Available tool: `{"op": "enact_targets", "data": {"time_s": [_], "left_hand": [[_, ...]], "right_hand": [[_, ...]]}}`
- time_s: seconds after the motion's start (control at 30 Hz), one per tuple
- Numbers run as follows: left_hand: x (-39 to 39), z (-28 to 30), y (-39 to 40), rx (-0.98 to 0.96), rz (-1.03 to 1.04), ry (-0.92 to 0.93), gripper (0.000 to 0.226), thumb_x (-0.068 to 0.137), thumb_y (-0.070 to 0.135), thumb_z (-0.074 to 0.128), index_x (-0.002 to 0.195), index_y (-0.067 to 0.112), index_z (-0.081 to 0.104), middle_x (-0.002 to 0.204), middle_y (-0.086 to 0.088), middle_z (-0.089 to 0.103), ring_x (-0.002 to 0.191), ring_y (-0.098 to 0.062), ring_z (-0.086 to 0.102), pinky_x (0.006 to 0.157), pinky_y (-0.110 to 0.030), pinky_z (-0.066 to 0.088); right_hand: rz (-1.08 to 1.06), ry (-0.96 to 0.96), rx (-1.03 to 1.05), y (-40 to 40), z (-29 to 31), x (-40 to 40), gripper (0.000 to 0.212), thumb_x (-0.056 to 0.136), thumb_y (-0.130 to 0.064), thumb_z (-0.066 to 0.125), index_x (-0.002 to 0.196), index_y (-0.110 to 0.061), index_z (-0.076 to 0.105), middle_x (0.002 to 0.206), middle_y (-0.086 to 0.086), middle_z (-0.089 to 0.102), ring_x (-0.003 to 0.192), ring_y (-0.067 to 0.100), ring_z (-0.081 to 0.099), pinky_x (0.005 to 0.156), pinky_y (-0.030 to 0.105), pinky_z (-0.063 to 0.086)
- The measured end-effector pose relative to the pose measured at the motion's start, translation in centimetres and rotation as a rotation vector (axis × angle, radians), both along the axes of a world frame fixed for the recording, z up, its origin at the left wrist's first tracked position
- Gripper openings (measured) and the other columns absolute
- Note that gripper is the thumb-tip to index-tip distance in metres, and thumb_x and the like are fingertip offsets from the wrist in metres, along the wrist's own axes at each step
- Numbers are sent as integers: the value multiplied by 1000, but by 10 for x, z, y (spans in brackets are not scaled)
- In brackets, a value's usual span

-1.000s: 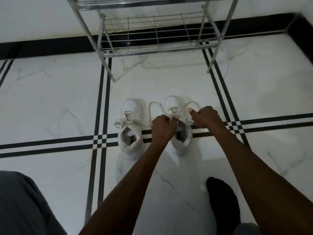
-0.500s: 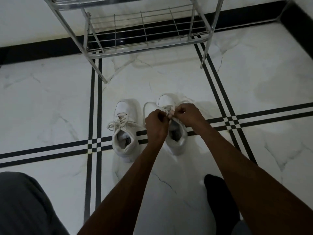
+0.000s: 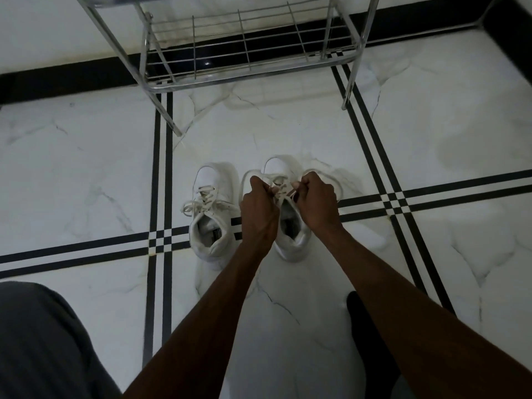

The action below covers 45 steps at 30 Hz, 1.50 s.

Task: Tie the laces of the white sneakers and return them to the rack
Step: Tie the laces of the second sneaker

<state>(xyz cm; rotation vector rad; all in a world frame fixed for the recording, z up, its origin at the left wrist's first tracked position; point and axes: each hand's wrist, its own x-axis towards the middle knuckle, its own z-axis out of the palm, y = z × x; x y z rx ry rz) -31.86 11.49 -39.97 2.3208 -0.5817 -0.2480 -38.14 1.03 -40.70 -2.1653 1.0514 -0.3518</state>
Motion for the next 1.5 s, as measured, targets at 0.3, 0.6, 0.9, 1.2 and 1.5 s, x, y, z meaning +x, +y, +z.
{"op": "enact_targets", "data": {"time_s": [0.3, 0.6, 0.9, 1.2, 1.5], "left_hand": [[5, -9, 11, -82, 4, 29, 9, 98, 11, 58, 94, 5, 52, 75, -7, 62, 67, -24, 58, 58, -35, 38], [48, 32, 17, -383, -1, 350, 32, 97, 37, 66, 94, 8, 80, 92, 2, 81, 89, -4, 75, 86, -27, 58], [64, 41, 11, -391, -260, 371, 45, 106, 40, 50, 91, 6, 75, 76, -5, 73, 76, -16, 70, 78, -26, 53], [47, 23, 9, -330, -163, 524, 53, 106, 50, 41, 98, 9, 74, 92, -3, 76, 91, -14, 70, 82, -25, 49], [51, 7, 8, 16, -201, 175, 51, 100, 50, 49, 147, 30, 48, 144, -4, 59, 136, -31, 51, 110, -60, 39]], "right_hand": [[34, -21, 200, -2, 0, 3, 15, 97, -24, 57, 88, -12, 58, 86, 6, 68, 81, 23, 65, 62, 29, 50], [-4, -255, 593, -25, 37, 17, 15, 91, -22, 68, 100, -12, 76, 90, 9, 79, 81, 19, 75, 71, 33, 59], [587, 61, 362, -23, 75, 30, 30, 93, -44, 62, 88, -20, 79, 75, -8, 73, 71, 0, 66, 75, 24, 52], [499, 29, 56, -43, 75, 19, 17, 76, -13, 82, 92, -16, 80, 89, 2, 78, 72, 7, 70, 71, 18, 56], [266, -249, 311, -41, 61, 15, 16, 73, -11, 85, 87, -8, 79, 83, 7, 78, 74, 20, 77, 74, 39, 64]]}}
